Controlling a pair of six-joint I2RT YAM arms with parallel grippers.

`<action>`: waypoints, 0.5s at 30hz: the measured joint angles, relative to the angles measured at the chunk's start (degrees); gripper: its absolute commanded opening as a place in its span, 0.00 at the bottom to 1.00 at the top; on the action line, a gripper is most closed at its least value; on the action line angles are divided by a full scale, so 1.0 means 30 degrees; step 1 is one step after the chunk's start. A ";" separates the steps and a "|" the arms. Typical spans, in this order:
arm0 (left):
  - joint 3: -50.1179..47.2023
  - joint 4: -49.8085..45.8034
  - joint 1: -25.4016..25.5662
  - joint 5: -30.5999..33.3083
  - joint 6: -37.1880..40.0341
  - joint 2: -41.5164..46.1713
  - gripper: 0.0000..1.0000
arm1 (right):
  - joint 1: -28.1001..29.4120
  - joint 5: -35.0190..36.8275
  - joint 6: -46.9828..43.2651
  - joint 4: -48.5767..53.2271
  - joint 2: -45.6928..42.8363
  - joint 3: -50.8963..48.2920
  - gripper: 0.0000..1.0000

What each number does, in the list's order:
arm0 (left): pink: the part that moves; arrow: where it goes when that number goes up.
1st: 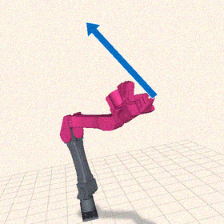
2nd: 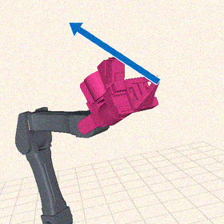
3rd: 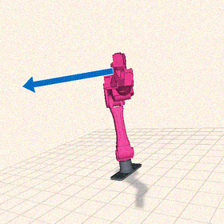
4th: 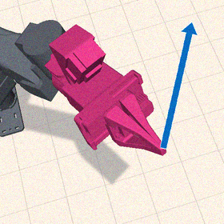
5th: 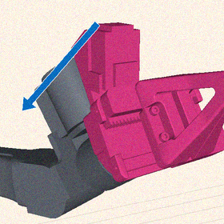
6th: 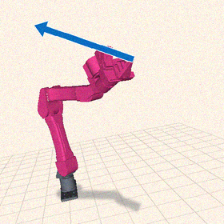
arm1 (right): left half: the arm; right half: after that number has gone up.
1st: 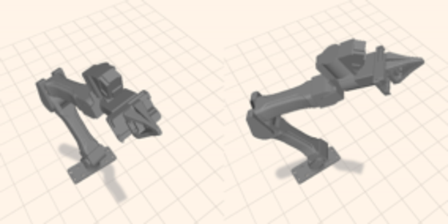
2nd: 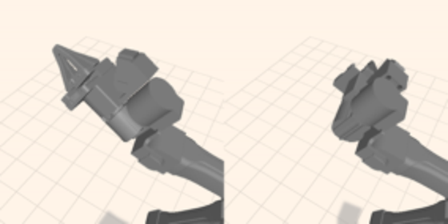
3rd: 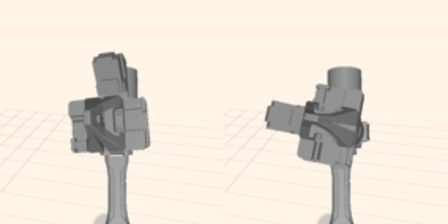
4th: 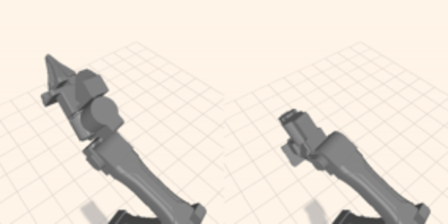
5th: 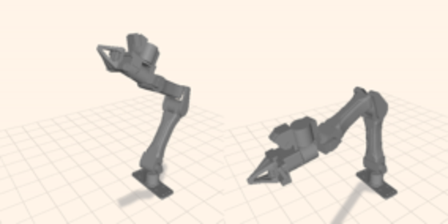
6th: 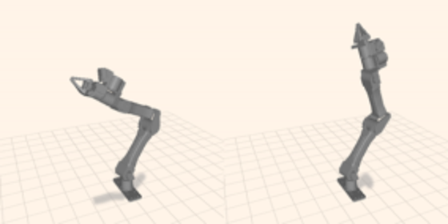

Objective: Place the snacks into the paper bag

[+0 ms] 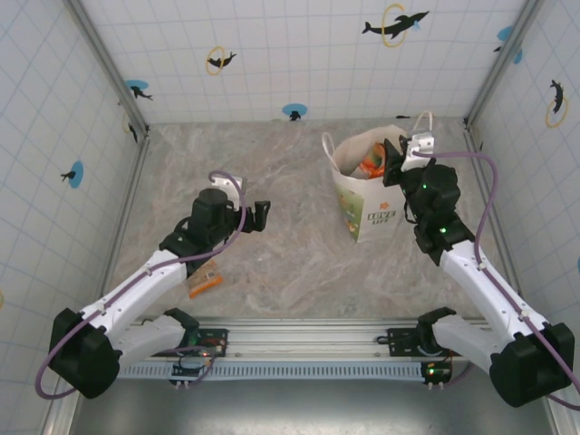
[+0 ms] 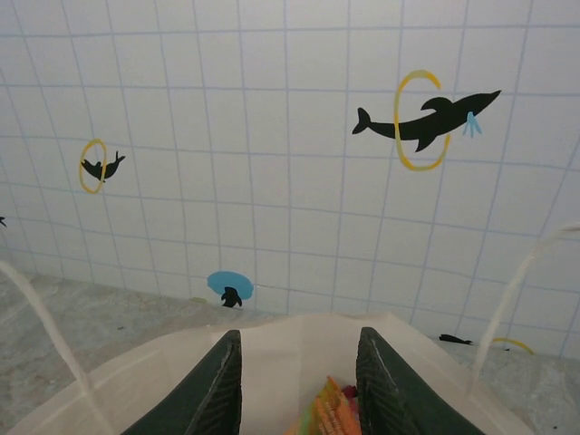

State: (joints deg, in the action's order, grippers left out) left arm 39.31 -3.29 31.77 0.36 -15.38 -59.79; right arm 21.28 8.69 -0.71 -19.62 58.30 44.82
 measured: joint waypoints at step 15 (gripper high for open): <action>0.1253 -0.3322 -0.3351 -0.1836 -0.2011 -0.0627 0.96 | 0.3599 -0.1974 0.0066 0.2382 -0.0503 0.1443 0.40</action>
State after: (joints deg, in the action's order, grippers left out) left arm 43.07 -13.26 21.71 -5.15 -21.41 -61.67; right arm 32.08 2.76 -0.51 -12.47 56.80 49.15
